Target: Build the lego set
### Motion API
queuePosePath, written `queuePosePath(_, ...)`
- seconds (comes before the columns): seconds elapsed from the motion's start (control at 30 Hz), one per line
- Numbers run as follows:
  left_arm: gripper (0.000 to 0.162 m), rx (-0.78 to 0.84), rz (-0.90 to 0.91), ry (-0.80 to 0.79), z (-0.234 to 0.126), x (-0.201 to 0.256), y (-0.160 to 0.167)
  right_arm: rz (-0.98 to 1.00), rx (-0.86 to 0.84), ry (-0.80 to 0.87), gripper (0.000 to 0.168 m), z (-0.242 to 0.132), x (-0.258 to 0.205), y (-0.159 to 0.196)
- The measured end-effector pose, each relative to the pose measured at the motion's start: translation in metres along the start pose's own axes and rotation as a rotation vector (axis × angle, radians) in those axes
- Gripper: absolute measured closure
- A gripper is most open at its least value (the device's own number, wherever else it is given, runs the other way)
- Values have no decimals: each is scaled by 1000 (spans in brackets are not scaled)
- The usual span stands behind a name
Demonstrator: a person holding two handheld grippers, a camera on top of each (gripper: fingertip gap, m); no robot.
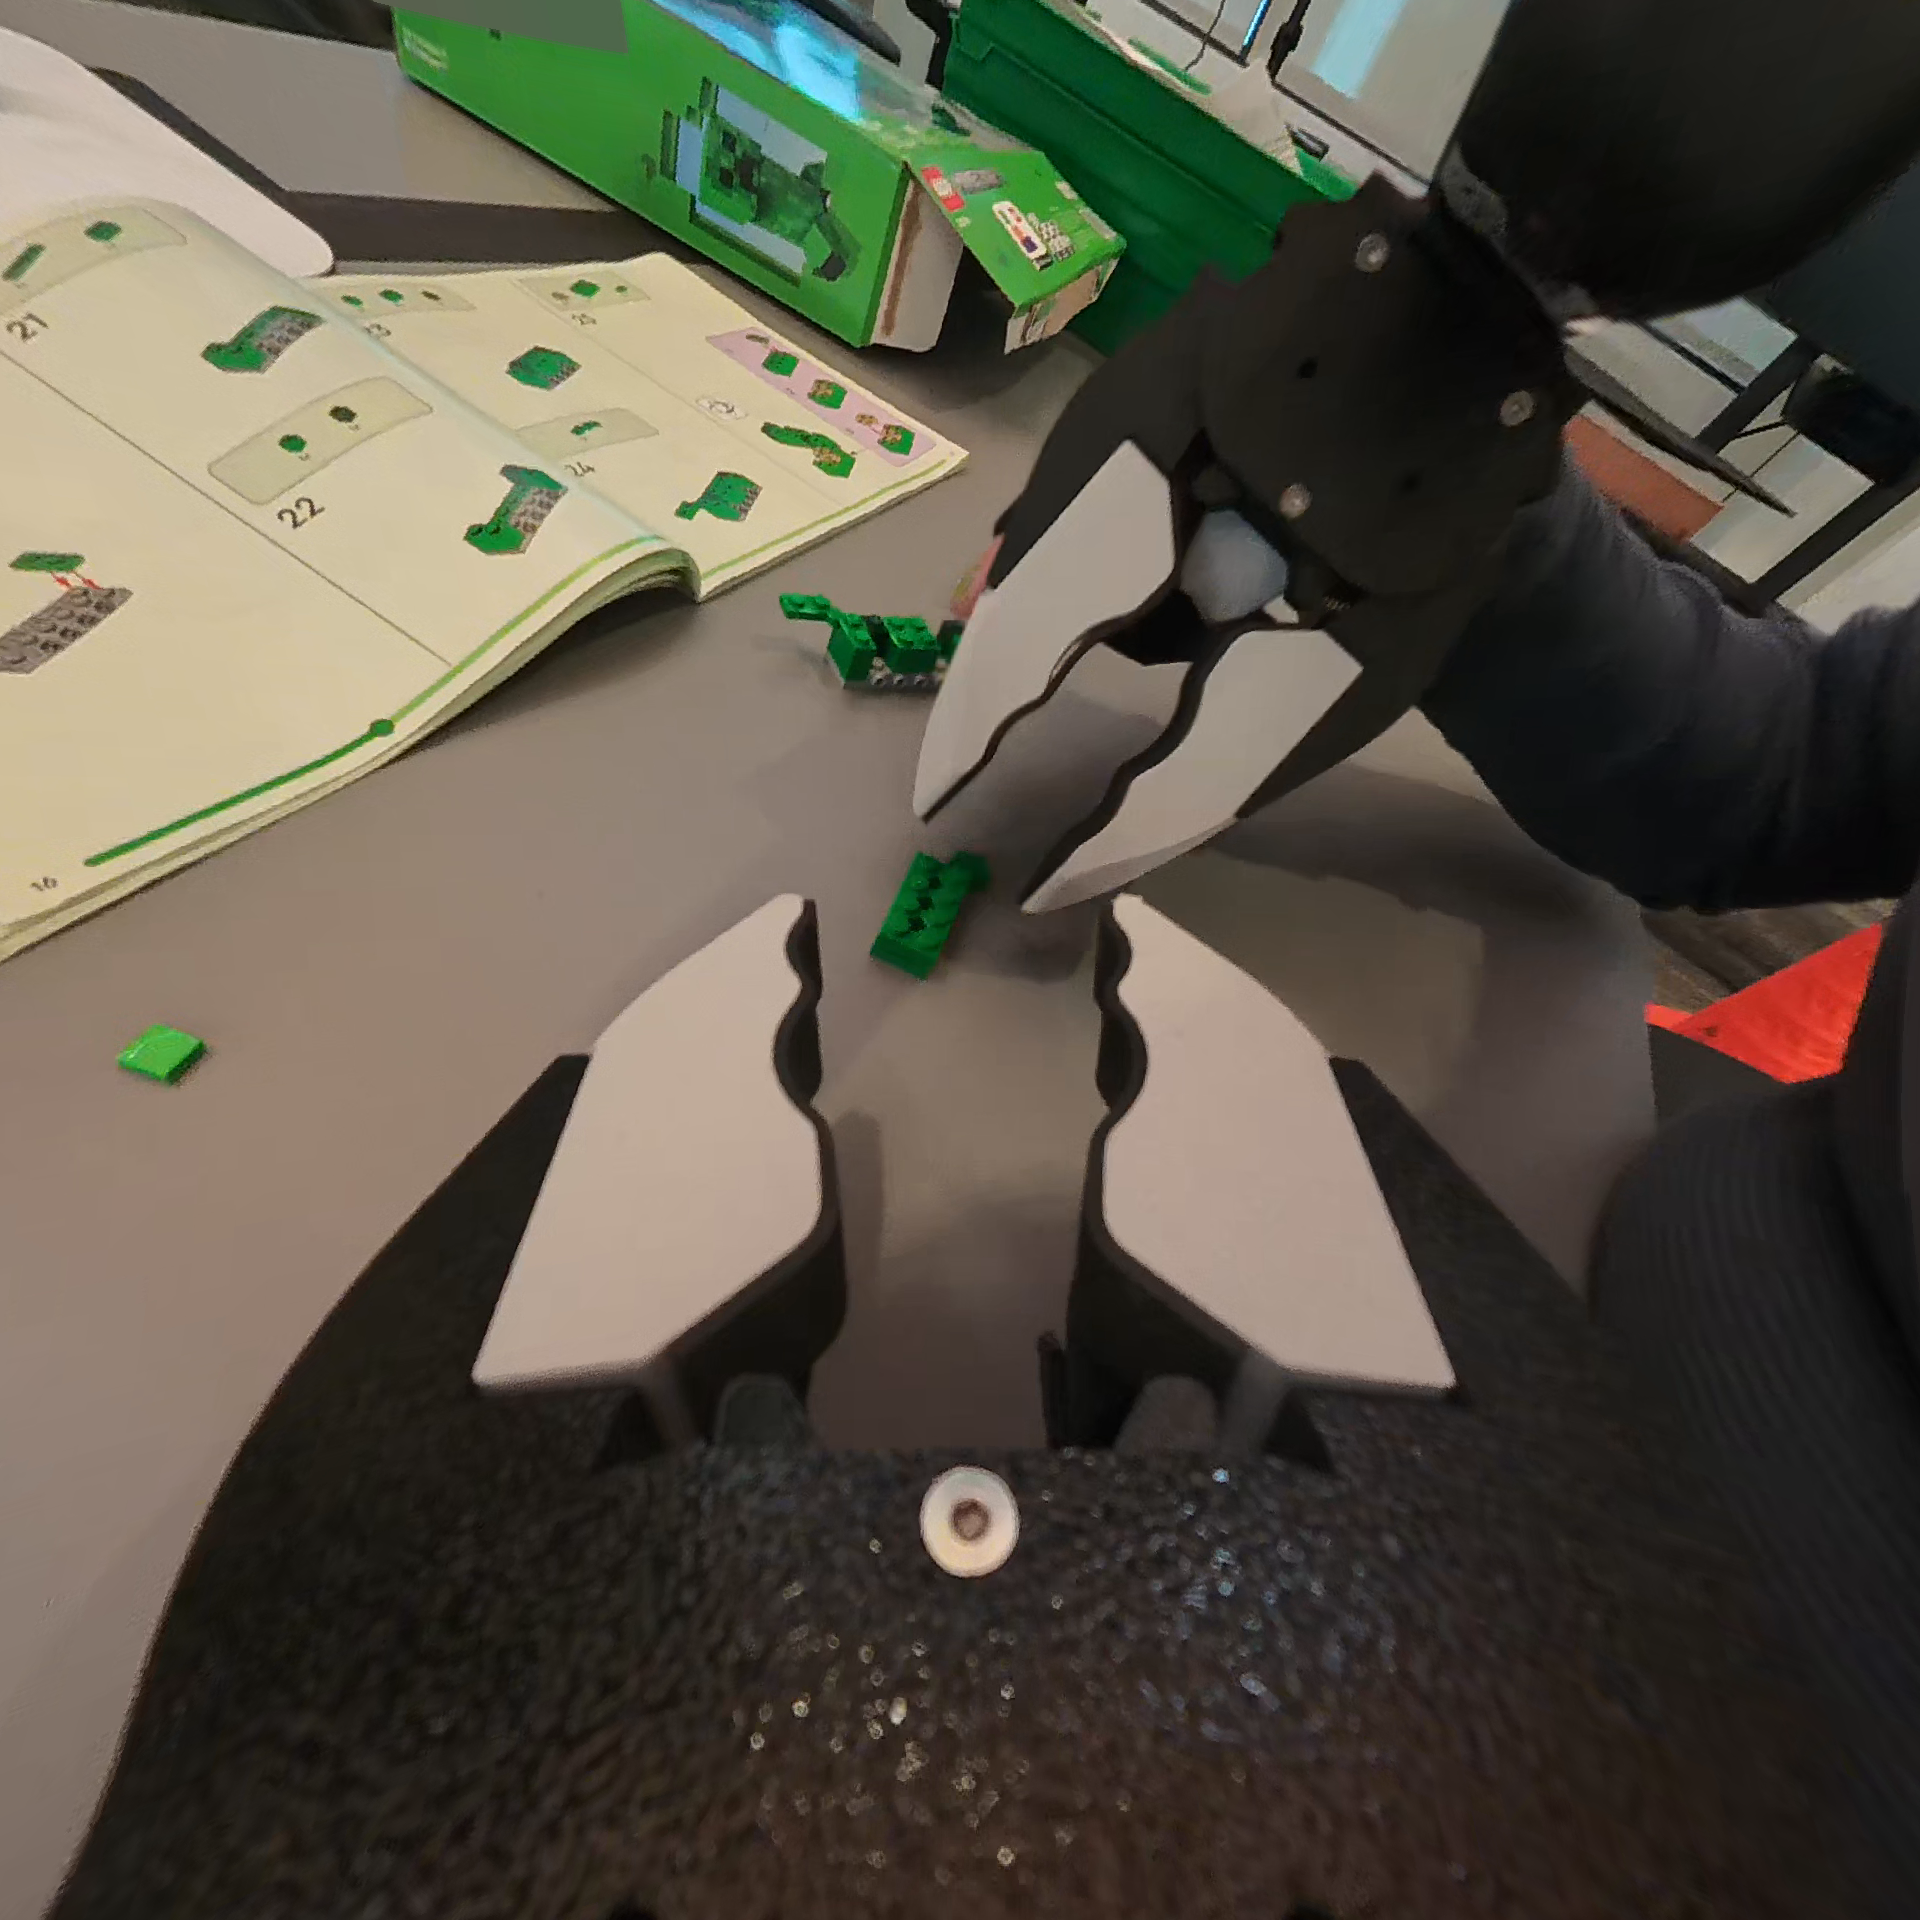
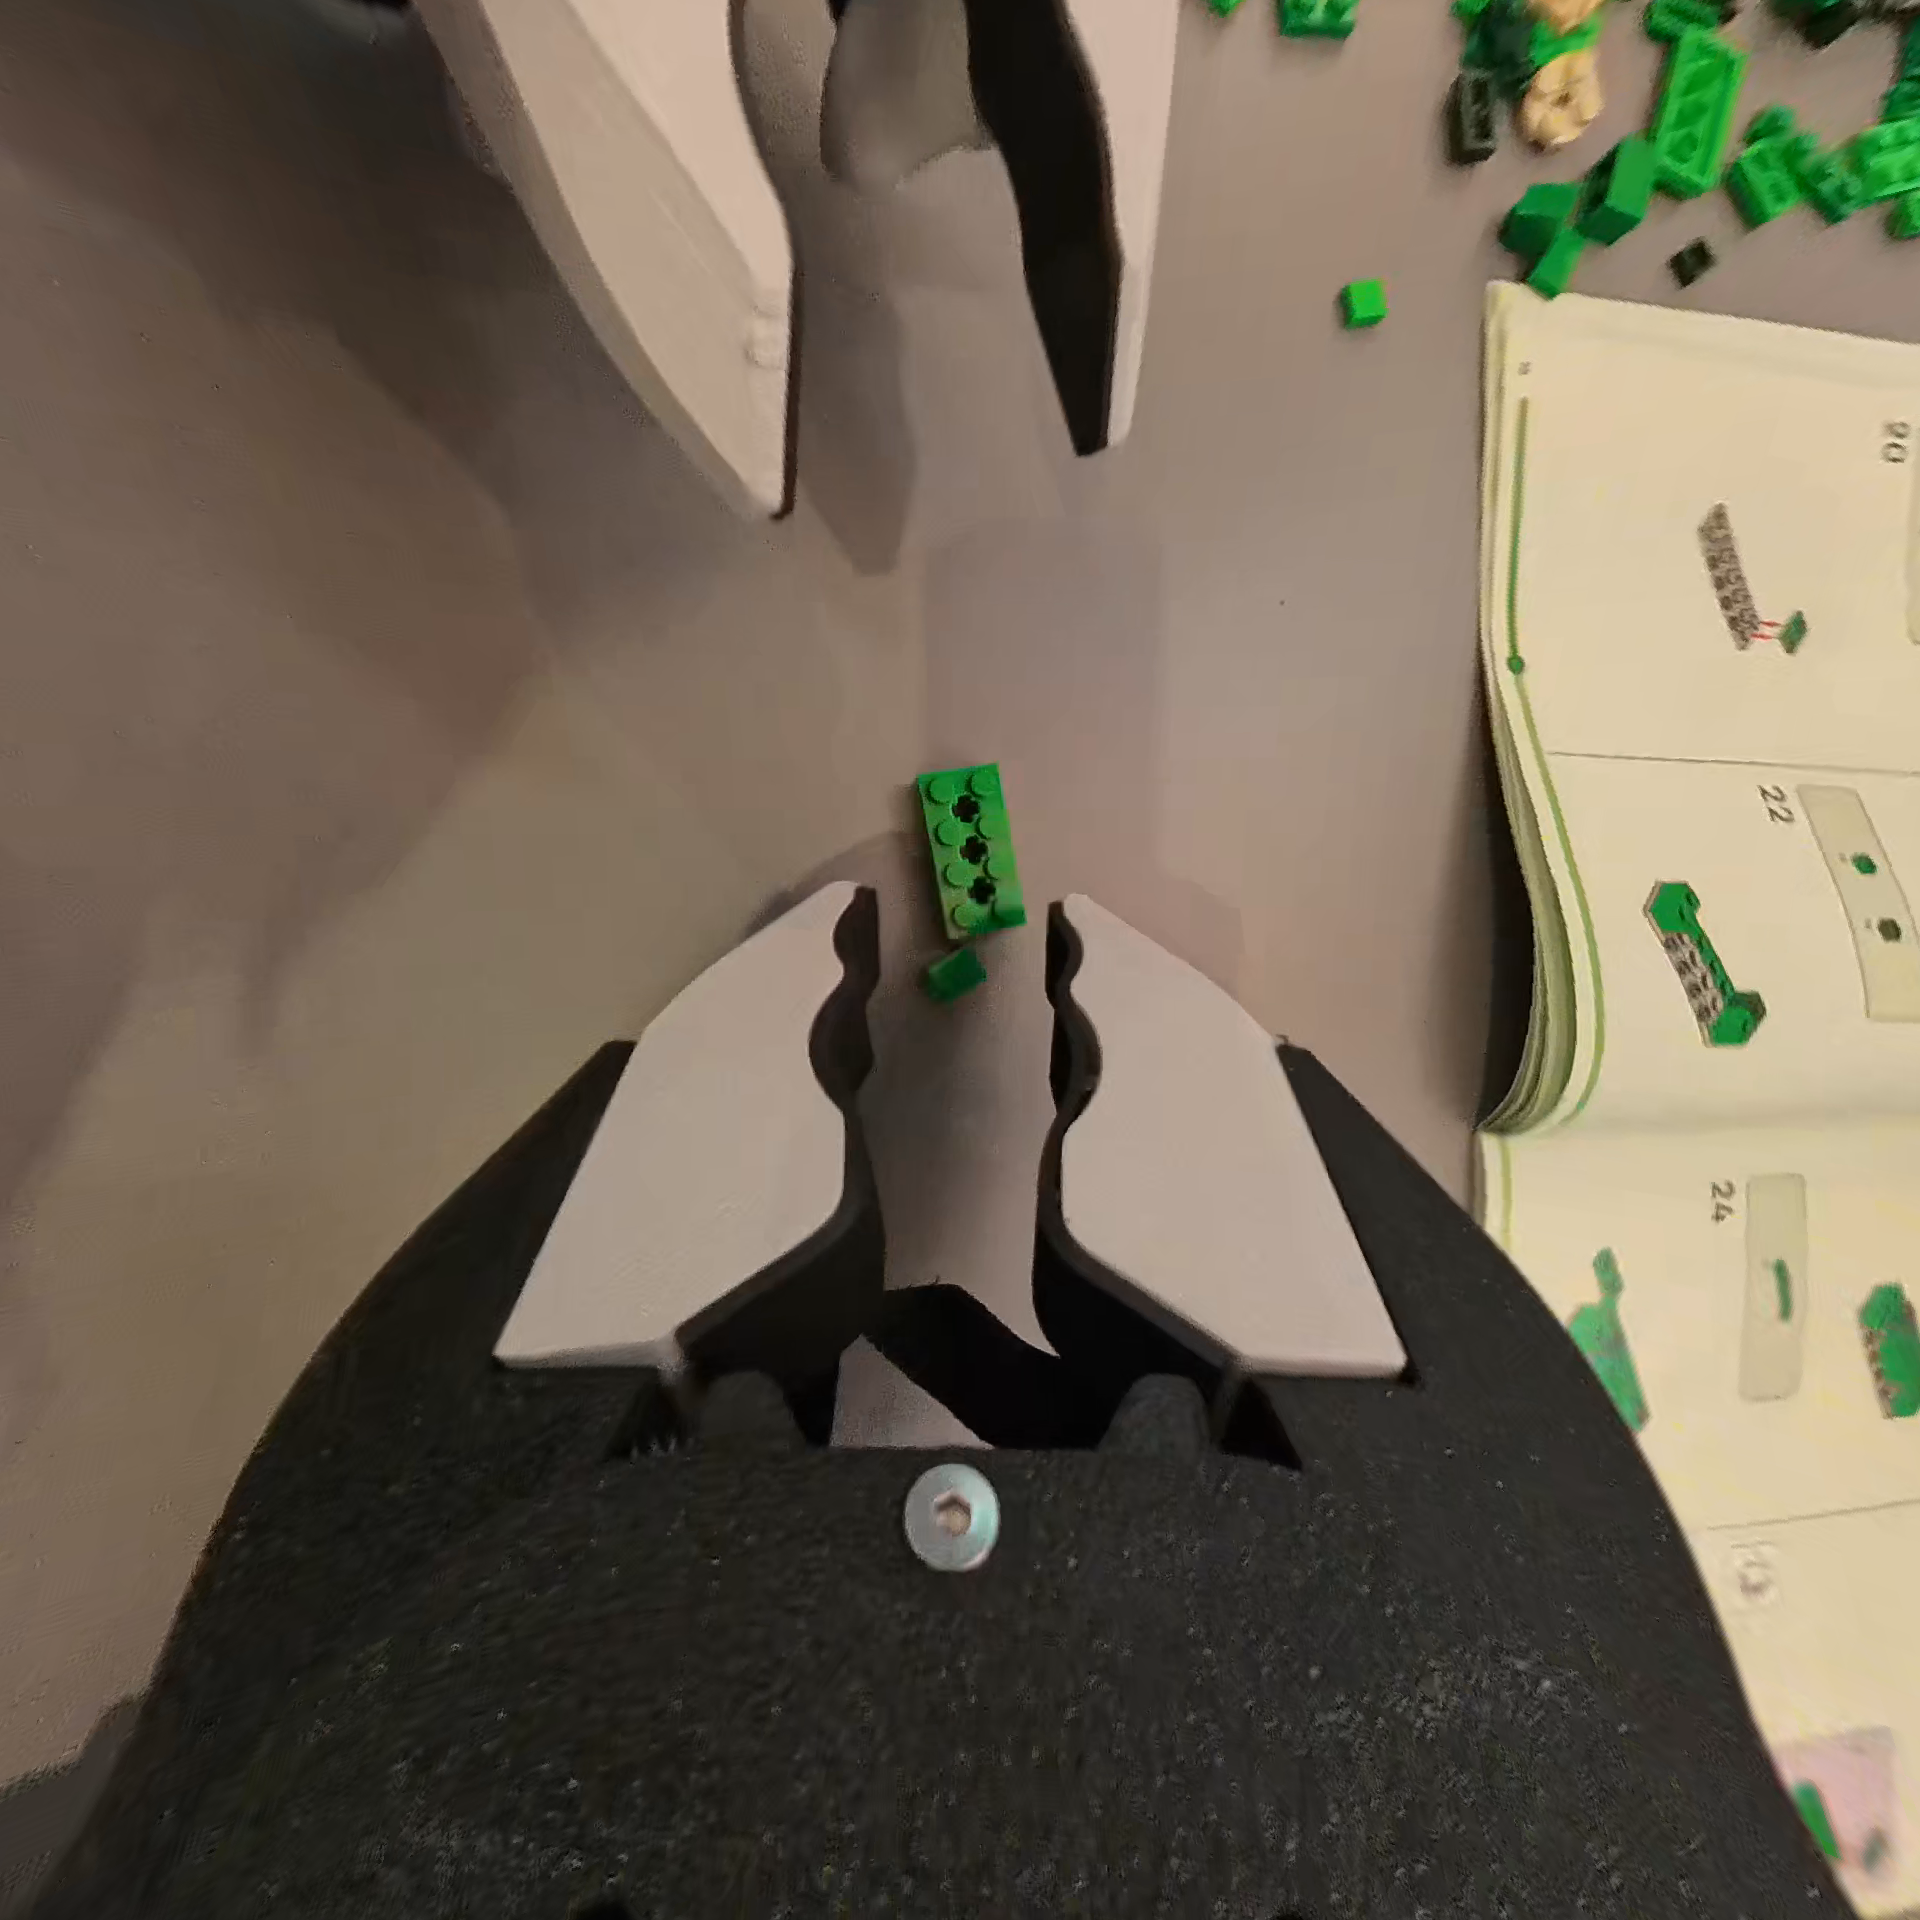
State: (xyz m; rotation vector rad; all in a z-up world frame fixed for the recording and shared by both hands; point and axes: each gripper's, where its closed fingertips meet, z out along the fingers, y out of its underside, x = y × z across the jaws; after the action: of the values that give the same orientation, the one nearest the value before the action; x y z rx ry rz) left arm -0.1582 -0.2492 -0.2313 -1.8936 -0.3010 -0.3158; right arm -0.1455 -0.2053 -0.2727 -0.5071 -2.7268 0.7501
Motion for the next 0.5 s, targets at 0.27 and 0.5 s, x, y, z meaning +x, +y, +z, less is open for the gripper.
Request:
queuePosePath(0.27,109,-97,100,-37,16,-10,10,123,493,238,140,-46,22,6)
queuePosePath(0.5,113,-248,162,-6,37,-10,27,189,772,382,146,-77,38,9)
